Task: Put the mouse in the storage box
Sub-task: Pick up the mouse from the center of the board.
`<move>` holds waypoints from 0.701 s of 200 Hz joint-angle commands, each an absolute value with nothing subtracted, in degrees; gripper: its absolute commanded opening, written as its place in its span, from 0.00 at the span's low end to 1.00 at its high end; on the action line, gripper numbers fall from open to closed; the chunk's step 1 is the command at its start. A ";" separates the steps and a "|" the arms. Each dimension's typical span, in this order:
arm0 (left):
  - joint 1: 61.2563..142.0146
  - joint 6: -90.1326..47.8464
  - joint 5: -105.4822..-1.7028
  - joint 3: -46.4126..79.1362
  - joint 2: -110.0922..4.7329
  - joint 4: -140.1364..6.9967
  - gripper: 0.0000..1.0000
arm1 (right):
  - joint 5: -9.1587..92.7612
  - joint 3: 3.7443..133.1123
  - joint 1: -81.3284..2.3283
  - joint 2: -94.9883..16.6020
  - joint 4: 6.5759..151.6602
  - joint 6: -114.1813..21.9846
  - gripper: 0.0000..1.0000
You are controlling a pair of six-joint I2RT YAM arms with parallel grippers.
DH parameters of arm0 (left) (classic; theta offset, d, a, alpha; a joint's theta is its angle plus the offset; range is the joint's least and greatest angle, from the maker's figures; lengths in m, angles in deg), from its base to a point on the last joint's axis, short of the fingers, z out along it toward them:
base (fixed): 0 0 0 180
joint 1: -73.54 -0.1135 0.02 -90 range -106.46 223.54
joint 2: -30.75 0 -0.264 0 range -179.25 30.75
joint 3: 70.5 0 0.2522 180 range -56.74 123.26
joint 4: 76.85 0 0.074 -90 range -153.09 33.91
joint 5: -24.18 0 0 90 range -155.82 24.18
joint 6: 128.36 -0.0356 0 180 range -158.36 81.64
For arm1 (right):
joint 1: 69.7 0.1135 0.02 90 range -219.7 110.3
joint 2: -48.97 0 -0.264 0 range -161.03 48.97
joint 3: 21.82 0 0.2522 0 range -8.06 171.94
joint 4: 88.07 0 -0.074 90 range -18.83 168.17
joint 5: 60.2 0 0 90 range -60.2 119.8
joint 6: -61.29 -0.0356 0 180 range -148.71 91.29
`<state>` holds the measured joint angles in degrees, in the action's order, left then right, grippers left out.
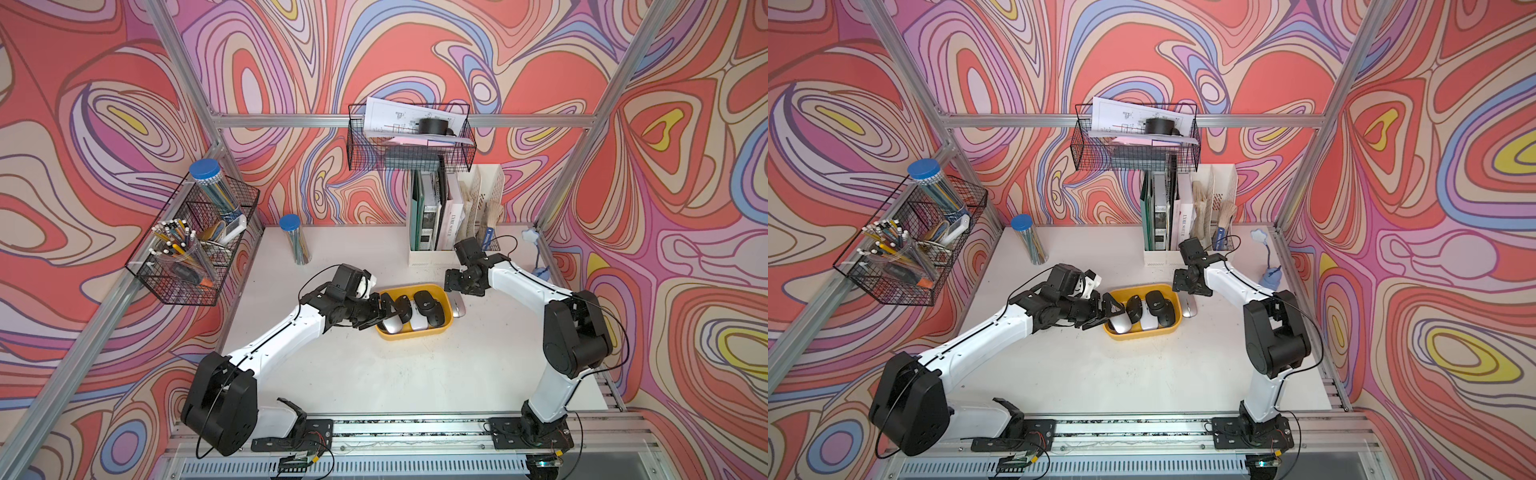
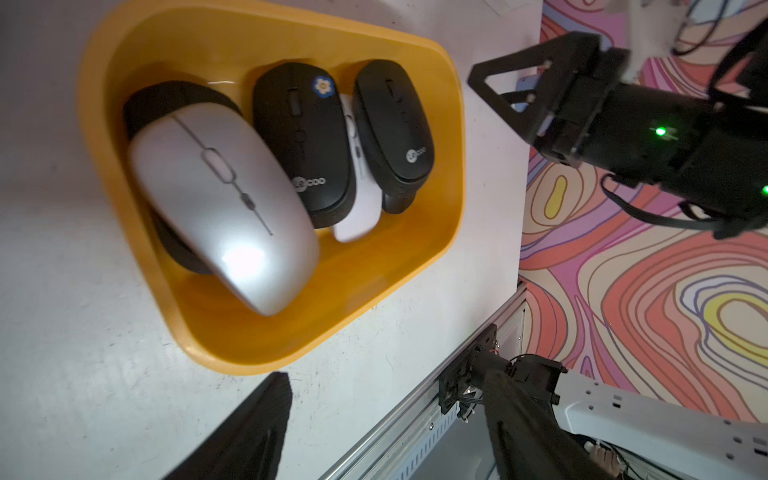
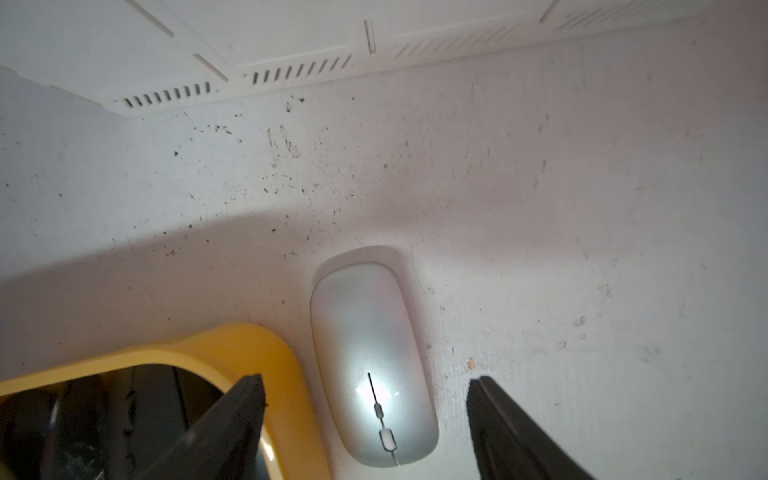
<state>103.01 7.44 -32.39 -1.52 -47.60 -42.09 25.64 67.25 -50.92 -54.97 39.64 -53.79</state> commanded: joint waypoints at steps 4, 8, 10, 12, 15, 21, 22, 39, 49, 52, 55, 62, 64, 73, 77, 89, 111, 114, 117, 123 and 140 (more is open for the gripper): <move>105.20 5.50 -30.88 1.82 -49.94 -43.88 0.79 | 26.31 65.78 -52.35 -56.06 40.75 -52.79 0.80; 105.51 5.49 -31.00 2.20 -50.23 -43.77 0.79 | 26.51 65.55 -52.59 -56.11 40.90 -52.76 0.80; 105.70 5.49 -31.08 2.40 -50.45 -43.76 0.79 | 26.61 65.51 -52.72 -56.14 40.92 -52.72 0.80; 105.77 5.49 -31.10 2.58 -50.63 -43.82 0.79 | 26.63 65.51 -52.80 -56.12 40.91 -52.71 0.80; 106.01 5.56 -31.12 2.78 -50.82 -43.90 0.79 | 26.66 65.44 -52.94 -56.14 40.92 -52.61 0.80; 106.31 5.63 -31.02 3.08 -51.26 -43.93 0.79 | 26.64 65.14 -53.08 -56.26 41.13 -52.37 0.80; 106.40 5.65 -31.02 3.10 -51.30 -43.97 0.79 | 26.68 65.14 -53.13 -56.24 41.15 -52.32 0.80; 106.91 5.76 -31.11 3.20 -51.85 -44.18 0.79 | 28.26 64.86 -53.29 -57.06 41.31 -51.51 0.80; 107.03 5.76 -31.28 2.96 -52.02 -44.12 0.79 | 29.91 64.23 -53.27 -57.20 42.09 -51.05 0.80; 107.06 5.82 -31.28 2.87 -52.04 -44.12 0.79 | 30.46 64.04 -53.27 -57.16 42.47 -50.95 0.80; 107.03 5.84 -31.28 2.77 -52.09 -44.17 0.79 | 30.88 63.79 -53.27 -57.20 42.82 -50.83 0.80; 107.11 5.85 -31.25 2.51 -52.13 -44.27 0.79 | 32.18 63.41 -53.27 -57.32 43.16 -50.39 0.80; 107.11 5.89 -31.21 2.46 -52.09 -44.28 0.79 | 32.66 63.40 -53.29 -57.43 43.18 -50.15 0.80; 107.11 5.93 -31.23 2.19 -52.06 -44.28 0.79 | 34.46 63.27 -53.29 -57.75 43.45 -49.63 0.80; 107.11 5.96 -31.27 2.10 -52.04 -44.28 0.79 | 34.63 63.30 -53.28 -57.83 43.37 -49.53 0.81; 107.11 5.93 -31.28 1.92 -51.83 -44.12 0.79 | 34.27 63.06 -53.27 -57.97 43.37 -49.16 0.81; 107.11 5.87 -31.50 1.82 -51.59 -44.02 0.79 | 34.05 62.70 -53.29 -57.95 43.27 -48.90 0.81; 107.11 5.85 -31.46 1.87 -51.60 -43.94 0.79 | 34.05 62.69 -53.27 -57.84 43.27 -48.93 0.81; 107.19 5.85 -31.53 1.87 -51.60 -43.93 0.79 | 34.10 62.56 -53.27 -57.83 43.23 -48.93 0.81; 107.22 5.84 -31.54 1.87 -51.60 -43.95 0.79 | 34.21 62.56 -53.28 -58.04 43.19 -48.70 0.81; 107.20 5.85 -31.48 1.85 -51.86 -44.08 0.79 | 34.37 63.01 -53.14 -59.12 42.15 -48.04 0.81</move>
